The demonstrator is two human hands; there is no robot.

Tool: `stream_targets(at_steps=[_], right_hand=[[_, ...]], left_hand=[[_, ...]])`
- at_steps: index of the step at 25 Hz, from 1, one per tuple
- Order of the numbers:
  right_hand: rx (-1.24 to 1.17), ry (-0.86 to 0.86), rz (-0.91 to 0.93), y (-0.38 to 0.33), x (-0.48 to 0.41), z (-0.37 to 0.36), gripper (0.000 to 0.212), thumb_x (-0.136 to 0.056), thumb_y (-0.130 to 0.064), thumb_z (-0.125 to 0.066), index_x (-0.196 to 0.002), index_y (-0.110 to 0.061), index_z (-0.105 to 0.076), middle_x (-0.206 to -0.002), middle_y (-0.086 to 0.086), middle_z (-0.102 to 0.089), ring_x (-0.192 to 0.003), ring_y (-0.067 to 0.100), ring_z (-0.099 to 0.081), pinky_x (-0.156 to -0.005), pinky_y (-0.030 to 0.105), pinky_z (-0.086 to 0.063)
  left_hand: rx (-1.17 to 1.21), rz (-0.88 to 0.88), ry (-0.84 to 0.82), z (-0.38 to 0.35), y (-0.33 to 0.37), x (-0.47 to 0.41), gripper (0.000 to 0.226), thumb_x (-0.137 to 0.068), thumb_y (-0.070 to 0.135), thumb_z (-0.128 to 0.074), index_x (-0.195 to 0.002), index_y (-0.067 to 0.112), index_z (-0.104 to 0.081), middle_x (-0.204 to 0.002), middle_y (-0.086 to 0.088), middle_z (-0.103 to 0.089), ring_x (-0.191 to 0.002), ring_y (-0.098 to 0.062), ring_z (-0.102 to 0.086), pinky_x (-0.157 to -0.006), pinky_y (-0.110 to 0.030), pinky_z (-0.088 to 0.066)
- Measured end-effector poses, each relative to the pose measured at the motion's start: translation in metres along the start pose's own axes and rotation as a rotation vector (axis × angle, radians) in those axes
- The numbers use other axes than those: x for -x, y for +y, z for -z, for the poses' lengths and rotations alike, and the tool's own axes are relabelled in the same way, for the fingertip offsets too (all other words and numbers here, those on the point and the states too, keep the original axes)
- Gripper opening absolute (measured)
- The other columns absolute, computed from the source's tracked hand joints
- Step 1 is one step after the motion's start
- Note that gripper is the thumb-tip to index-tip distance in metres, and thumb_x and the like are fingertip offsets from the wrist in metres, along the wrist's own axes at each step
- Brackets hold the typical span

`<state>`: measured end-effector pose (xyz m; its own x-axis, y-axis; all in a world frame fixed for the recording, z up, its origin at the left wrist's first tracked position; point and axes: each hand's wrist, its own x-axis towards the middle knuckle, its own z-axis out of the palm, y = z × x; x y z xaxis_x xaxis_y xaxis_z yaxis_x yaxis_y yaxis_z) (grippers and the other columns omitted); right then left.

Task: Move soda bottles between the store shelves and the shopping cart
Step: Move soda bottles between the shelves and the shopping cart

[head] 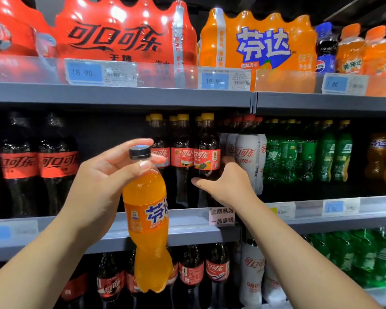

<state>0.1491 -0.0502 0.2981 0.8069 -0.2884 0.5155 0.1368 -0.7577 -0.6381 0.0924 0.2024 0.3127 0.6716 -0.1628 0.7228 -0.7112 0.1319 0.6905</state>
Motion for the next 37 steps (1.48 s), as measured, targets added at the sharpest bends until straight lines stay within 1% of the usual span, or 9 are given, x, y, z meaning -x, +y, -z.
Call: stream_targets(at_steps=[3, 8, 11, 14, 17, 19, 24, 32, 37], right_hand=[[0.032, -0.036, -0.013, 0.009, 0.001, 0.001, 0.066, -0.061, -0.062, -0.089, -0.09, -0.013, -0.056, -0.078, -0.002, -0.066, -0.07, 0.011, -0.062, -0.05, 0.025, -0.046], [-0.077, -0.104, 0.034, 0.015, -0.004, 0.008, 0.055, -0.071, -0.048, -0.088, -0.112, -0.019, -0.066, -0.094, -0.006, -0.071, -0.085, 0.013, -0.065, -0.057, 0.012, -0.038], [-0.1, -0.122, 0.06, 0.017, 0.0, 0.011, 0.056, -0.074, -0.045, -0.087, -0.116, -0.024, -0.056, -0.089, -0.02, -0.06, -0.078, -0.004, -0.054, -0.058, 0.008, -0.034], [-0.195, -0.019, 0.095, 0.02, 0.01, 0.011, 0.052, -0.075, -0.034, -0.088, -0.105, -0.03, -0.046, -0.093, -0.025, -0.054, -0.084, -0.01, -0.053, -0.06, 0.005, -0.037], [-0.331, 0.002, 0.171, 0.022, 0.015, 0.008, 0.034, -0.079, -0.022, -0.085, -0.095, -0.034, -0.058, -0.105, -0.022, -0.066, -0.107, 0.0, -0.062, -0.085, 0.017, -0.051], [-0.341, -0.011, 0.178, 0.021, 0.016, 0.008, 0.027, -0.077, -0.023, -0.086, -0.091, -0.032, -0.064, -0.105, -0.018, -0.069, -0.109, 0.007, -0.065, -0.091, 0.027, -0.053], [-0.241, 0.084, 0.11, 0.019, 0.011, 0.001, 0.039, -0.068, -0.033, -0.092, -0.082, -0.024, -0.056, -0.082, -0.004, -0.069, -0.075, 0.016, -0.067, -0.06, 0.023, -0.051], [-0.17, -0.074, -0.003, 0.024, -0.015, -0.003, 0.037, -0.083, -0.026, -0.083, -0.088, -0.024, -0.046, -0.102, 0.008, -0.067, -0.088, 0.027, -0.064, -0.068, 0.033, -0.05], [-0.091, -0.089, -0.006, 0.023, -0.016, -0.008, 0.038, -0.085, -0.033, -0.081, -0.099, -0.02, -0.048, -0.085, -0.002, -0.055, -0.076, 0.019, -0.054, -0.056, 0.025, -0.036]], left_hand=[[-0.028, 0.0, 0.025, 0.004, -0.006, -0.001, 0.035, -0.084, 0.028, -0.07, -0.119, 0.032, -0.072, -0.111, -0.006, -0.076, -0.102, -0.025, -0.073, -0.087, -0.049, -0.053], [-0.043, 0.002, 0.031, 0.006, -0.01, -0.003, 0.035, -0.085, 0.025, -0.068, -0.12, 0.03, -0.072, -0.111, -0.007, -0.076, -0.103, -0.026, -0.072, -0.087, -0.049, -0.054], [-0.031, -0.007, 0.025, 0.004, -0.01, -0.004, 0.035, -0.084, 0.025, -0.068, -0.118, 0.031, -0.073, -0.111, -0.007, -0.076, -0.102, -0.026, -0.073, -0.084, -0.045, -0.054], [-0.029, -0.013, 0.028, 0.004, -0.011, -0.004, 0.035, -0.084, 0.024, -0.068, -0.118, 0.031, -0.073, -0.111, -0.007, -0.076, -0.101, -0.027, -0.073, -0.084, -0.045, -0.054], [-0.03, -0.014, 0.031, 0.003, -0.011, -0.003, 0.035, -0.084, 0.024, -0.067, -0.117, 0.031, -0.073, -0.11, -0.007, -0.077, -0.1, -0.027, -0.073, -0.084, -0.046, -0.055], [-0.024, -0.012, 0.03, 0.002, -0.012, -0.003, 0.035, -0.083, 0.023, -0.067, -0.117, 0.031, -0.074, -0.11, -0.007, -0.077, -0.1, -0.026, -0.073, -0.084, -0.045, -0.055], [-0.016, 0.0, 0.021, 0.0, -0.016, -0.002, 0.035, -0.081, 0.023, -0.068, -0.115, 0.03, -0.075, -0.109, -0.008, -0.077, -0.097, -0.026, -0.074, -0.083, -0.043, -0.056], [-0.01, 0.003, 0.013, 0.002, -0.016, -0.006, 0.034, -0.083, 0.022, -0.067, -0.115, 0.03, -0.075, -0.109, -0.008, -0.077, -0.097, -0.026, -0.074, -0.078, -0.033, -0.062], [-0.021, 0.019, 0.013, 0.004, -0.016, -0.008, 0.034, -0.084, 0.025, -0.066, -0.117, 0.031, -0.074, -0.111, -0.007, -0.076, -0.103, -0.026, -0.073, -0.085, -0.045, -0.053]])
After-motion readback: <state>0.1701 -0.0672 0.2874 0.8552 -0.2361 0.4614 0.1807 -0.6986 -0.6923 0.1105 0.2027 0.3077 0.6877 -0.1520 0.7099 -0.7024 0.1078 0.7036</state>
